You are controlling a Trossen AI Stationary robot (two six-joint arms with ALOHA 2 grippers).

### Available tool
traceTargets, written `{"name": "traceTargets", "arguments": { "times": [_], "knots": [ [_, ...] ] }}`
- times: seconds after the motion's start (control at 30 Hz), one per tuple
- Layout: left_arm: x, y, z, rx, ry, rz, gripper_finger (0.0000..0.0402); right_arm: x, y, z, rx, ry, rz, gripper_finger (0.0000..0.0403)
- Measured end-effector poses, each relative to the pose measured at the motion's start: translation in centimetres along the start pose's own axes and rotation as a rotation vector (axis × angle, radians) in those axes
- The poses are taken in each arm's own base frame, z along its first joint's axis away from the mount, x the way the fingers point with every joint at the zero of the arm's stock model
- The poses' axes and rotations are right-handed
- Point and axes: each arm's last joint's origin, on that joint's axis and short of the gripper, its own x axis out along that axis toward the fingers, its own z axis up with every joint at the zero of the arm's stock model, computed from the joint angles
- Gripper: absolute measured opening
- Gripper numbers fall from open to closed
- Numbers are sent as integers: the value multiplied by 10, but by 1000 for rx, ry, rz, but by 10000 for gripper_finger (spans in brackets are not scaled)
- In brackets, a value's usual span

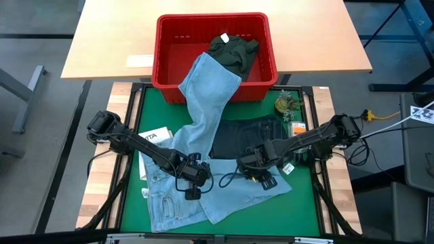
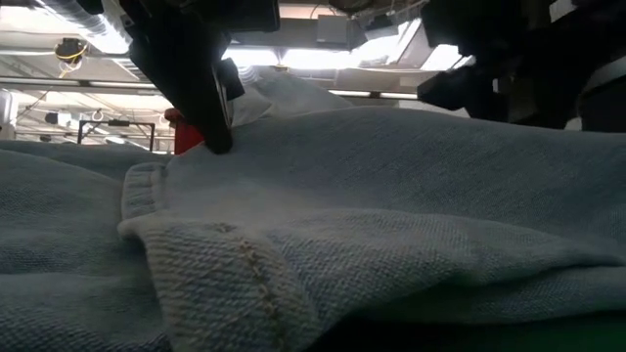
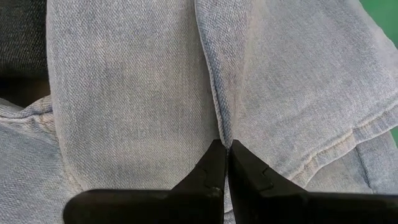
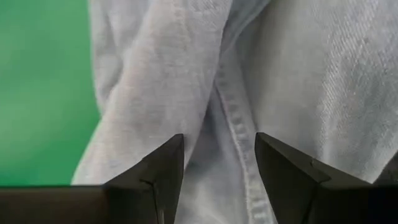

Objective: Fold Laundry from Bin
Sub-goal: Fold the light blue jeans

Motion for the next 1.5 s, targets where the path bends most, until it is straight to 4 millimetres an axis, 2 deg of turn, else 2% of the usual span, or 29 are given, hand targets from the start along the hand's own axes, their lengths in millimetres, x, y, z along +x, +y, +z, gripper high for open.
{"name": "traceTargets", "arguments": {
  "times": [0.43,0.6,0.77,0.83,0.97,1.07,1.27,1.5],
  "knots": [
    [0,-3,2,2,-23,-14,0,24,-4,4,-18,96,19,189],
    [0,-3,2,2,-24,-14,0,24,-3,4,-31,89,58,132],
    [0,-3,2,2,-25,-12,0,22,-1,-1,-21,140,79,38],
    [0,-3,2,2,-27,-9,0,18,0,-5,-10,196,88,12],
    [0,-2,2,1,-37,11,0,3,3,-10,27,244,92,19],
    [0,-2,3,1,-44,22,0,-9,4,-11,46,229,75,7],
    [0,1,4,-4,-65,61,0,-33,3,-20,123,211,-126,15],
    [0,9,12,5,-129,123,0,-40,-1,-31,177,297,-346,11]
  ]
}}
